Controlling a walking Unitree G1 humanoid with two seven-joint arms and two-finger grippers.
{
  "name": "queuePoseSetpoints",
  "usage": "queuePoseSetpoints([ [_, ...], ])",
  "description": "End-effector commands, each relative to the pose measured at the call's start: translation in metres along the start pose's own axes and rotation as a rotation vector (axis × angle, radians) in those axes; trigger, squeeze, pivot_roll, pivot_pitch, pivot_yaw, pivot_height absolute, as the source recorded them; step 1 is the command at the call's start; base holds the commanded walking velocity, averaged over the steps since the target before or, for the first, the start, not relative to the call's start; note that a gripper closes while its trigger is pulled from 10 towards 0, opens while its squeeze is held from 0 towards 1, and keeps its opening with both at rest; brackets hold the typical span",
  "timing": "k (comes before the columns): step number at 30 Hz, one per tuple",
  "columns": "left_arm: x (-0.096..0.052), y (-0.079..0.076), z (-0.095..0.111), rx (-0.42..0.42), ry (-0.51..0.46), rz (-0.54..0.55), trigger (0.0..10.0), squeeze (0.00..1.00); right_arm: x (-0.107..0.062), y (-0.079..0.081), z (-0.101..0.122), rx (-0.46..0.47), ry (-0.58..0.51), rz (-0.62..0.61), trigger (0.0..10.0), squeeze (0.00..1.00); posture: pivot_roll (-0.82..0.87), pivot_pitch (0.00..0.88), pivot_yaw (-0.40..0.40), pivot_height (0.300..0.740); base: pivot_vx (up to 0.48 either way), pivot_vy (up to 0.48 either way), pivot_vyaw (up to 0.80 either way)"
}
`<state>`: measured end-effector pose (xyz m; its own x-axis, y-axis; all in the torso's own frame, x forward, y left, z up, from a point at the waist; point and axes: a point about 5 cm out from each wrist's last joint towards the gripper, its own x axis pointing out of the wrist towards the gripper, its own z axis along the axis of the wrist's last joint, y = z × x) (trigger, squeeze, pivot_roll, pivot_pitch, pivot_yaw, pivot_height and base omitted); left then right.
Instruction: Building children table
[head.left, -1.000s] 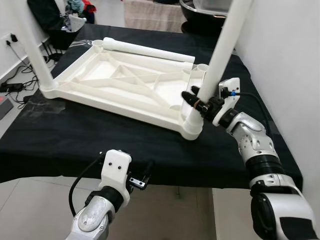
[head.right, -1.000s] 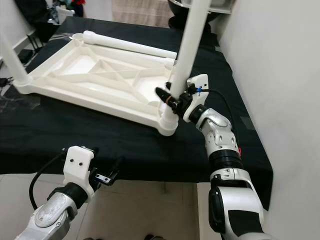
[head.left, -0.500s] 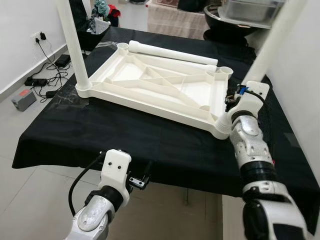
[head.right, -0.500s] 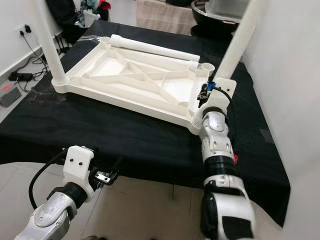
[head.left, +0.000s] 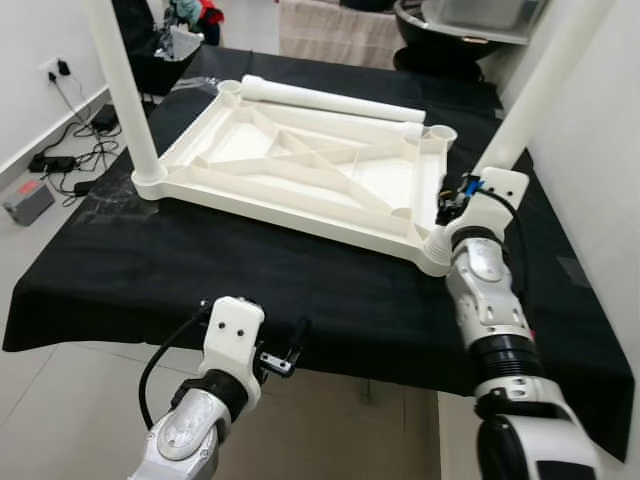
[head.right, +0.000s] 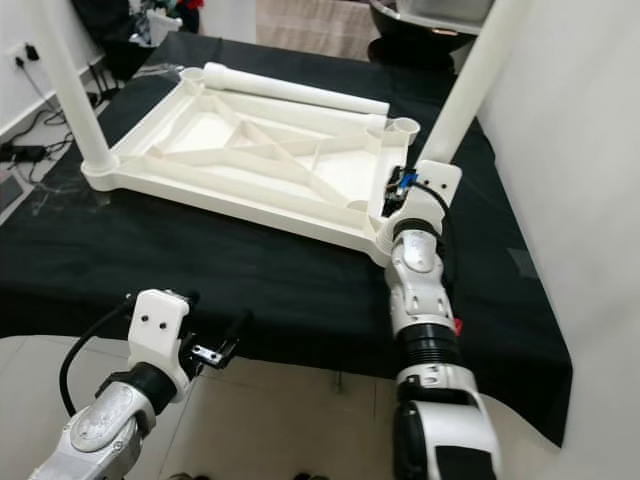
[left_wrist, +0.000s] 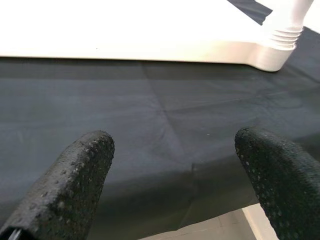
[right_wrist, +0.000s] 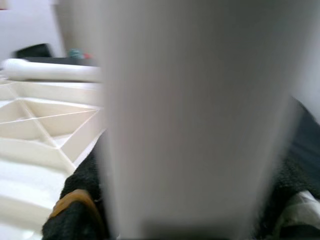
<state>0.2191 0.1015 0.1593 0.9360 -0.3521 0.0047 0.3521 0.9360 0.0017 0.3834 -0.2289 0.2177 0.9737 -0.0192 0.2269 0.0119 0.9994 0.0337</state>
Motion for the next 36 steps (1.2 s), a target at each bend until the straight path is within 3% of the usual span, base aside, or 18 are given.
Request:
queuePoseSetpoints([
  [1, -0.001, -0.002, -0.004, -0.010, 0.017, -0.004, 10.0, 0.00, -0.002, -0.007, 0.000, 0.042, -0.006, 0.028, 10.0, 0.00, 0.10, 0.171, -0.114, 0.740, 0.000, 0.000, 0.00],
  [4, -0.001, -0.002, -0.004, -0.009, 0.015, -0.006, 10.0, 0.00, -0.011, -0.006, -0.005, 0.207, 0.081, 0.305, 10.0, 0.00, 0.09, 0.174, -0.112, 0.740, 0.000, 0.000, 0.00],
  [5, -0.001, -0.002, -0.004, -0.009, 0.015, -0.006, 10.0, 0.00, -0.011, -0.006, -0.005, 0.207, 0.081, 0.305, 10.0, 0.00, 0.09, 0.174, -0.112, 0.740, 0.000, 0.000, 0.00],
  [8, -0.001, -0.002, -0.003, -0.008, 0.014, -0.009, 10.0, 0.00, -0.020, 0.003, -0.004, 0.274, 0.116, 0.528, 10.0, 0.00, 0.10, 0.175, -0.112, 0.740, 0.000, 0.000, 0.00],
  [9, -0.001, -0.002, -0.003, -0.008, 0.014, -0.009, 10.0, 0.00, -0.020, 0.003, -0.004, 0.274, 0.116, 0.528, 10.0, 0.00, 0.10, 0.175, -0.112, 0.740, 0.000, 0.000, 0.00],
  [11, -0.002, -0.002, -0.003, -0.009, 0.015, -0.007, 10.0, 0.00, -0.028, 0.016, -0.001, 0.298, 0.131, 0.753, 10.0, 0.00, 0.10, 0.175, -0.111, 0.740, 0.000, 0.000, 0.00],
  [15, -0.002, -0.002, -0.003, -0.010, 0.016, -0.007, 10.0, 0.00, -0.034, 0.028, -0.001, 0.275, 0.140, 0.926, 10.0, 0.00, 0.10, 0.175, -0.112, 0.740, 0.000, 0.000, 0.00],
  [16, -0.002, -0.002, -0.004, -0.010, 0.018, -0.007, 10.0, 0.00, -0.032, 0.042, 0.001, 0.239, 0.123, 1.002, 10.0, 0.00, 0.10, 0.177, -0.110, 0.740, 0.000, 0.000, 0.00],
  [20, -0.002, -0.002, -0.004, -0.008, 0.019, -0.009, 10.0, 0.00, -0.028, 0.054, 0.007, 0.229, 0.094, 1.038, 10.0, 0.00, 0.10, 0.178, -0.109, 0.740, 0.000, 0.000, 0.00],
  [21, -0.002, -0.002, -0.004, -0.008, 0.019, -0.009, 10.0, 0.00, -0.028, 0.054, 0.007, 0.229, 0.094, 1.038, 10.0, 0.00, 0.10, 0.178, -0.109, 0.740, 0.000, 0.000, 0.00],
  [22, -0.002, -0.002, -0.004, -0.008, 0.019, -0.008, 10.0, 0.00, -0.022, 0.056, 0.008, 0.220, 0.085, 0.991, 0.0, 0.00, 0.10, 0.178, -0.110, 0.740, 0.000, 0.000, 0.00],
  [27, -0.002, -0.002, -0.004, -0.009, 0.019, -0.007, 10.0, 0.00, -0.007, 0.054, 0.009, 0.138, 0.068, 0.760, 0.0, 0.00, 0.10, 0.177, -0.111, 0.740, 0.000, 0.000, 0.00],
  [29, -0.002, -0.002, -0.004, -0.011, 0.020, -0.007, 10.0, 0.00, 0.001, 0.039, 0.002, 0.080, 0.098, 0.519, 0.0, 0.00, 0.10, 0.172, -0.111, 0.740, 0.000, 0.000, 0.00],
  [30, -0.002, -0.002, -0.004, -0.011, 0.020, -0.007, 10.0, 0.00, 0.001, 0.039, 0.002, 0.080, 0.098, 0.519, 0.0, 0.00, 0.10, 0.172, -0.111, 0.740, 0.000, 0.000, 0.00],
  [31, -0.002, -0.003, -0.005, -0.012, 0.020, -0.010, 10.0, 0.00, 0.003, 0.024, -0.008, 0.048, 0.138, 0.316, 0.0, 0.00, 0.09, 0.169, -0.111, 0.740, 0.000, 0.000, 0.00],
  [32, -0.002, -0.003, -0.005, -0.012, 0.020, -0.010, 10.0, 0.00, 0.003, 0.024, -0.008, 0.048, 0.138, 0.316, 0.0, 0.00, 0.09, 0.169, -0.111, 0.740, 0.000, 0.000, 0.00],
  [34, -0.001, -0.003, -0.005, -0.012, 0.020, -0.014, 10.0, 0.00, 0.002, 0.010, -0.015, 0.028, 0.173, 0.127, 0.0, 0.00, 0.09, 0.167, -0.111, 0.740, 0.000, 0.000, 0.00],
  [36, -0.001, -0.003, -0.005, -0.012, 0.020, -0.015, 10.0, 0.00, 0.001, 0.005, -0.017, 0.023, 0.184, 0.072, 0.0, 0.00, 0.09, 0.166, -0.111, 0.740, 0.000, 0.000, 0.00],
])
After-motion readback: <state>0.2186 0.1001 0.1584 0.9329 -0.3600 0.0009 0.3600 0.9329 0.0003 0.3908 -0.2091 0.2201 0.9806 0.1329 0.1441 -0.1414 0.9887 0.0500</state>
